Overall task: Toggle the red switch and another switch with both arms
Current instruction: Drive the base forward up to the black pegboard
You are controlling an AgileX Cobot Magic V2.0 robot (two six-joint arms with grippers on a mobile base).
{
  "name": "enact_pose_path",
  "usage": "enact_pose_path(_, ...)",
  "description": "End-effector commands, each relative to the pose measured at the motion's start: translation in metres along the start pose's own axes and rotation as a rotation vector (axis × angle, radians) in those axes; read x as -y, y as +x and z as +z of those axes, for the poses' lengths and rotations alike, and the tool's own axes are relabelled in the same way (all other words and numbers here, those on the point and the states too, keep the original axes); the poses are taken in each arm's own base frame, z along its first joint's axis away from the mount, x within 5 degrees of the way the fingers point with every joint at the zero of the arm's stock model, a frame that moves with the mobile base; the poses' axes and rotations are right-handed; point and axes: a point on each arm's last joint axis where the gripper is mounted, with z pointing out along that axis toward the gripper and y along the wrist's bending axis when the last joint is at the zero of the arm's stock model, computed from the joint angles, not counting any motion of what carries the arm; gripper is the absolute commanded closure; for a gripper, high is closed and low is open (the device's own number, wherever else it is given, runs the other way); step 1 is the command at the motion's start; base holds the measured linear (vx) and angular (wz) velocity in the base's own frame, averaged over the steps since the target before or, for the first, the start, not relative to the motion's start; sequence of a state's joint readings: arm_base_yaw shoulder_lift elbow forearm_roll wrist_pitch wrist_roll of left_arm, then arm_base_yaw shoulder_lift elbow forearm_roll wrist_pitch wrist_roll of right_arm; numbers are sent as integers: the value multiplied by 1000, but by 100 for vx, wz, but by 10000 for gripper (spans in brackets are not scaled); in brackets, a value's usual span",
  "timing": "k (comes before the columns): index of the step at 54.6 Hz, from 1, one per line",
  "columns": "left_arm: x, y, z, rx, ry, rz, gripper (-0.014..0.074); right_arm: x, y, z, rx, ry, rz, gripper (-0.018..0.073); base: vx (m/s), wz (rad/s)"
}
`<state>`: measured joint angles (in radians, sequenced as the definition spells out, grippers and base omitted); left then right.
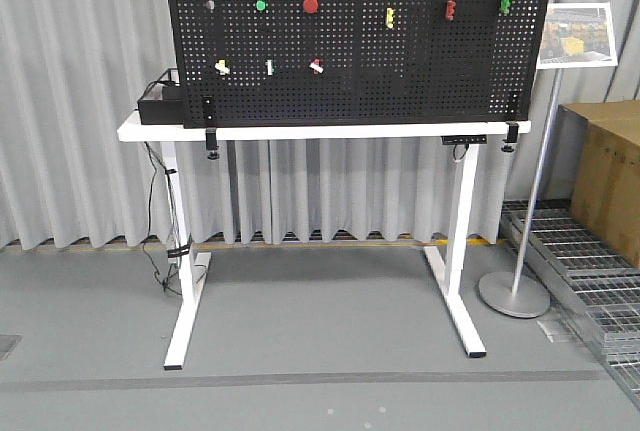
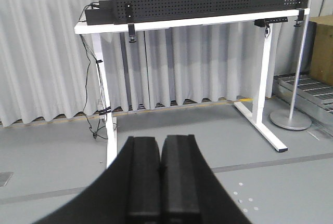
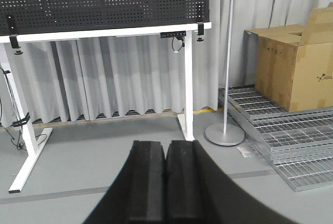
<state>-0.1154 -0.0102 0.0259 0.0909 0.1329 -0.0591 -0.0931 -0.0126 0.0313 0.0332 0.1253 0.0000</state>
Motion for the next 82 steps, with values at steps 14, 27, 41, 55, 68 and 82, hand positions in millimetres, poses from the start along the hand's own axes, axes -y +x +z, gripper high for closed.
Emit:
enact_pose_path(14, 1, -1, 0, 76, 4, -12, 594, 0, -6, -1, 88, 0, -6, 566, 0, 0)
enact_pose_path(27, 1, -1, 0, 76, 4, -12, 594, 0, -6, -1, 88, 0, -6, 566, 0, 0)
enact_pose_path(41, 1, -1, 0, 76, 4, -12, 594, 0, -6, -1, 88, 0, -6, 566, 0, 0)
enact_pose_path(55, 1, -1, 0, 76, 4, -12, 594, 0, -6, -1, 88, 0, -6, 566, 1, 0)
enact_pose_path(68, 1, -1, 0, 76, 4, -12, 594, 0, -6, -1, 88, 0, -6, 566, 7, 3)
enact_pose_path(82, 1, -1, 0, 76, 4, -12, 594, 0, -6, -1, 88, 0, -6, 566, 20, 7)
